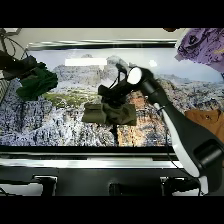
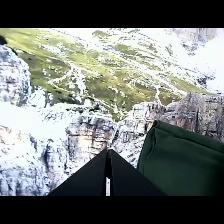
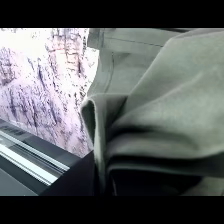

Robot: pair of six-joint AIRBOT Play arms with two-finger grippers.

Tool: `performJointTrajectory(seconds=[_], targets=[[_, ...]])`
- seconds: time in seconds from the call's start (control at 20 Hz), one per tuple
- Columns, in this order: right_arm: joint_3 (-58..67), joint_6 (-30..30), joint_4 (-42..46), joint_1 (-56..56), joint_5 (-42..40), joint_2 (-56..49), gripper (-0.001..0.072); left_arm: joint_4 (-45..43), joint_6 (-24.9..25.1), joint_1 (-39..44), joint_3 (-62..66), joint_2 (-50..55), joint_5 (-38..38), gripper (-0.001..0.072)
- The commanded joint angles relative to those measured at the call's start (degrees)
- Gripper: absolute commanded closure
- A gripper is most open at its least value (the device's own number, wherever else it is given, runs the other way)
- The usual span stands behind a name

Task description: Fold the clothes and pants, and hang the long-sleeved shirts on hangers.

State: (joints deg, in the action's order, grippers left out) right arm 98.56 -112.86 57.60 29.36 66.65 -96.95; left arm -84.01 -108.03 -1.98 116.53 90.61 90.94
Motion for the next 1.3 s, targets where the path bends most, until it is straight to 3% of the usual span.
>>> performJointTrajectory(seconds=[0.0,0.25,0.4,0.5,0.8,0.9,1.0,1.15,1.25], targets=[[0.04,-0.57,-1.11,2.75,-5.14,-3.85,0.0685,-0.48,0.20,-0.85,-1.31,-0.22,0.09,0.0687],[0.04,-0.24,-3.58,3.08,-10.56,-7.06,0.0683,-0.46,0.20,-0.85,-2.60,-0.22,0.11,0.0687],[0.07,5.33,-11.08,3.08,-14.49,-7.26,0.0411,-0.48,0.20,-0.85,-2.60,-0.22,0.11,0.0687],[0.70,11.15,-17.05,3.08,-14.05,-6.84,0.0335,-0.48,0.17,-0.85,-2.60,-0.22,0.09,0.0687],[5.77,13.64,-13.38,-1.27,-9.09,-0.33,0.0291,-0.48,0.17,-0.85,-2.58,-0.17,0.11,0.0687],[5.84,14.16,-12.48,-7.61,-5.90,3.39,0.0285,-0.48,0.17,-0.85,-2.58,-0.17,0.13,0.0687],[5.84,17.33,-10.14,-16.68,0.79,6.71,0.0233,-0.48,0.17,-0.85,-2.58,-0.20,0.13,0.0687],[5.20,22.80,-8.92,-30.99,10.67,7.82,0.0217,-0.48,0.17,-0.85,-2.58,-0.17,0.11,0.0687],[0.07,25.57,-9.44,-38.40,13.11,7.85,0.0216,-0.52,0.20,-0.87,-2.58,-0.17,0.11,0.0687]])
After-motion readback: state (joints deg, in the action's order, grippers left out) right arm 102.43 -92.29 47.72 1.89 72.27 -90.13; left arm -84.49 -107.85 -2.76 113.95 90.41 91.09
